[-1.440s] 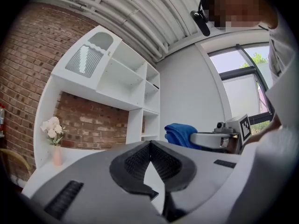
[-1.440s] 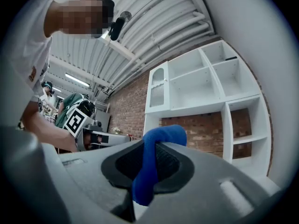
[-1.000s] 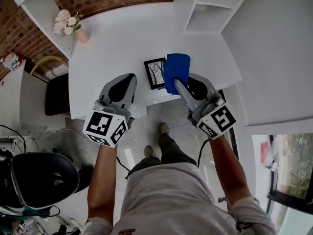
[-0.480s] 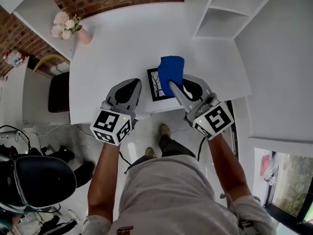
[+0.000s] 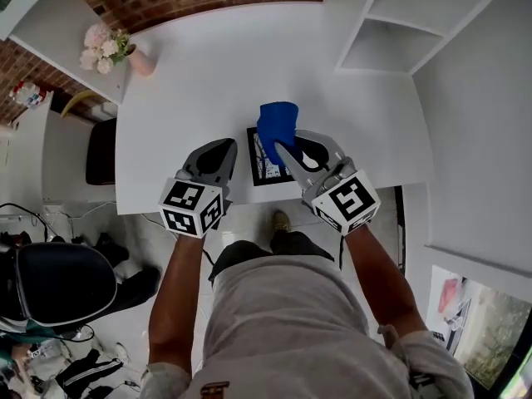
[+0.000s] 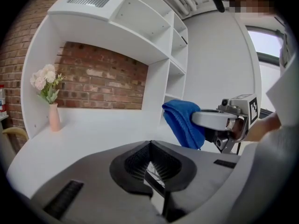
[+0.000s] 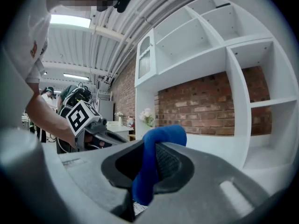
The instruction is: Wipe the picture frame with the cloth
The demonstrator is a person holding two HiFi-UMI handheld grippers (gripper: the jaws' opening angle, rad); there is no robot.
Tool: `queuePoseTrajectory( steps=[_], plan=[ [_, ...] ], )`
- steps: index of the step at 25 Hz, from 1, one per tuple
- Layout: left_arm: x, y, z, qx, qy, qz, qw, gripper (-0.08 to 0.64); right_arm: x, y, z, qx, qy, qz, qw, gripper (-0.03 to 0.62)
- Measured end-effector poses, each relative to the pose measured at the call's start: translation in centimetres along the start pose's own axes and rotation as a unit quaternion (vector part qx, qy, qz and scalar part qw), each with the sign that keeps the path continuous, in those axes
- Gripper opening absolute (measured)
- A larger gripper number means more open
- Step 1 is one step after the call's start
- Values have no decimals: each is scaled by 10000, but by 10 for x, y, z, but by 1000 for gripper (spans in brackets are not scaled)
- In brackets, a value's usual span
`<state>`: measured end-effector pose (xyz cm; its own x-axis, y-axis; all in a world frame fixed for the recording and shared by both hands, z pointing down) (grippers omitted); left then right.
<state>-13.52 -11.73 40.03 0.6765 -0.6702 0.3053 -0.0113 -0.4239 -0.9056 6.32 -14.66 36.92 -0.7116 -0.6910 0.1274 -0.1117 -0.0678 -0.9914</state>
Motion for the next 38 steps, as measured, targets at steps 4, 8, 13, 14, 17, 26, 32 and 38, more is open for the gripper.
queuePoseTrajectory(
  steps=[4, 8, 13, 14, 17, 26, 32, 38],
  plan=[
    [12, -9, -10, -364, 19, -252, 9990, 0, 14, -11, 7, 116, -3, -277, 9995, 49],
    [24, -16, -23, -660, 61, -613, 9959, 3, 27, -19, 8, 205, -44, -561, 9982, 49],
    [38, -26, -32, -805, 21, -1220, 9893, 43, 41, -28, 4, 174, -102, -941, 9954, 49],
    [41, -28, -33, -818, 12, -1344, 9875, 56, 43, -29, 5, 159, -127, -986, 9949, 49],
    [49, -35, -36, -891, -15, -1657, 9821, 102, 48, -34, 6, 164, -170, -1141, 9932, 49],
    [63, -57, -44, -1183, -22, -2322, 9654, 173, 67, -53, 6, 220, -11, -1845, 9826, 49],
    [66, -69, -46, -1268, -89, -2530, 9591, 173, 81, -64, -3, 229, 141, -2433, 9696, 49],
    [68, -71, -46, -1244, -111, -2516, 9597, 178, 97, -81, -13, 117, 385, -3009, 9528, 49]
  ],
)
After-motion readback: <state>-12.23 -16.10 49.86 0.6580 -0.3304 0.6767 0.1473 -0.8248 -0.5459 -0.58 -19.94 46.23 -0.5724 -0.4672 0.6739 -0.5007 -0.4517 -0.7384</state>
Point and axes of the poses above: the fingertips, and each gripper's own axes: x forward along the fingers, z to its right, y out of its top, the point moved 9 cm from there along -x, backward along the fingers, and after that the axes turned 15 degrees about -y, right-handed, at the moved point
